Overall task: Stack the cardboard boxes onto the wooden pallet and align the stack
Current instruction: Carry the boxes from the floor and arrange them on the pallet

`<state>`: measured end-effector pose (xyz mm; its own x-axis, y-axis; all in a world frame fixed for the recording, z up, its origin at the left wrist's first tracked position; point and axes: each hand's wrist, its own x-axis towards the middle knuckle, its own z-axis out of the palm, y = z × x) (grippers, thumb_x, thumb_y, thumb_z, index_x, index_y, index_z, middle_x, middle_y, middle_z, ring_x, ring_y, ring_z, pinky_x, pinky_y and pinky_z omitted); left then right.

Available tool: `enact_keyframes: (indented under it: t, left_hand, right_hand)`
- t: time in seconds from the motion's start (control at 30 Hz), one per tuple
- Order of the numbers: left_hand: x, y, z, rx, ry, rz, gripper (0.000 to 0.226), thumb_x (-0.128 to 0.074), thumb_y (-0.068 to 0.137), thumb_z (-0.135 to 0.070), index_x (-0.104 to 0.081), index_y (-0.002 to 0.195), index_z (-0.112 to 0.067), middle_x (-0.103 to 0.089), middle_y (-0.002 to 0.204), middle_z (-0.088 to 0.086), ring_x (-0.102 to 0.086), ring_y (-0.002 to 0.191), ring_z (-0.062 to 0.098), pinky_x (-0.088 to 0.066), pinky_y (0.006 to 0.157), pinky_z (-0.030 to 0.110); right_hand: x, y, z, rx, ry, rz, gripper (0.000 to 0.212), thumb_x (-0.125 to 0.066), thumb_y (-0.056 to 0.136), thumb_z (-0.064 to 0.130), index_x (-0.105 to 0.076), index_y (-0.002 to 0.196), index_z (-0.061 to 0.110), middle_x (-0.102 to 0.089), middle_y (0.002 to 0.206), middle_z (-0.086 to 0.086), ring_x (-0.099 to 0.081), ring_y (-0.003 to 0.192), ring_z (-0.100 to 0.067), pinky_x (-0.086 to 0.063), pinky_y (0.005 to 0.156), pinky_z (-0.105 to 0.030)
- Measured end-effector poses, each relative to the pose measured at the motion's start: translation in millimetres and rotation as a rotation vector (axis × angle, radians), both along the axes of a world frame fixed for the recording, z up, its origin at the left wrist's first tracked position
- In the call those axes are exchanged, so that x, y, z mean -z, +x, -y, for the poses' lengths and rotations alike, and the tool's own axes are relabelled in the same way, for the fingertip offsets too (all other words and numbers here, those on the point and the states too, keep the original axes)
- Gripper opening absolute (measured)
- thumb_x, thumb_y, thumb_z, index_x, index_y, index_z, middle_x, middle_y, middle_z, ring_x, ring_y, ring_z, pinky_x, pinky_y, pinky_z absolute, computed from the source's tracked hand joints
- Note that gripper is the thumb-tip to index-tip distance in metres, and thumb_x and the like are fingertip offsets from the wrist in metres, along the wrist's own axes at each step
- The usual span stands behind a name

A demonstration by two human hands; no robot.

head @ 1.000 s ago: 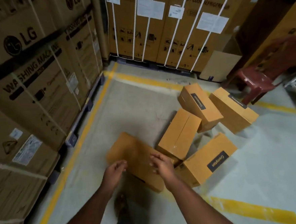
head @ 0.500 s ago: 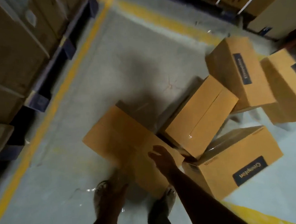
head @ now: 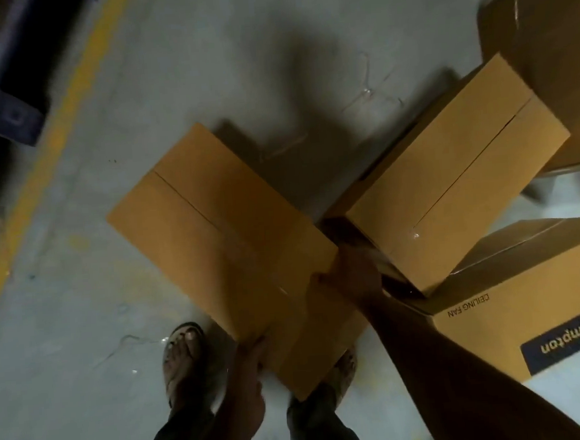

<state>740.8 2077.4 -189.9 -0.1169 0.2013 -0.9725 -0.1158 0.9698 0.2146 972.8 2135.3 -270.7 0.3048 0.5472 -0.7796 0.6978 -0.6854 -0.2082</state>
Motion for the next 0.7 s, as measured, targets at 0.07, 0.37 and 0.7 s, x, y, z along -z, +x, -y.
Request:
enact_keyframes:
  t: [0.07,0.37,0.7]
  left_hand:
    - [-25.5,-24.2,-6.5,0.069,0.127,-0.138,0.045,-0.072,0.094,-0.013,-0.053,0.133,-0.022,-0.06,0.132,0.004,-0.056,0.122,0.036,-0.046,0.103,0.057]
    - [-178.6,-135.2,-44.7,-0.014,0.089,0.133,0.035,-0.049,0.106,-0.038,-0.059,0.138,-0.03,-0.065,0.135,0.012,-0.068,0.107,0.049,-0.058,0.085,0.064]
    - [-374.6,-182.4,-4.3,0.32,0.177,0.349,0.05,-0.067,0.089,-0.044,-0.064,0.133,-0.02,-0.073,0.119,0.021,-0.07,0.101,0.048,-0.059,0.08,0.054]
  right_hand:
    - [-30.9,-7.6,0.3,0.037,0.066,-0.072,0.072,-0.071,0.074,0.068,-0.046,0.138,0.047,-0.063,0.12,0.015,-0.064,0.108,-0.014,-0.058,0.089,-0.039]
    - [-284.5,-41.0,32.4,0.539,0.097,-0.763,0.052,-0.068,0.1,0.03,-0.053,0.15,0.03,-0.067,0.14,0.004,-0.067,0.124,-0.021,-0.05,0.112,-0.045]
    - [-498.6,-143.6,211.8,1.168,0.464,-0.674,0.067,-0.068,0.09,0.025,-0.049,0.153,0.036,-0.067,0.138,-0.003,-0.063,0.127,-0.032,-0.043,0.116,-0.056]
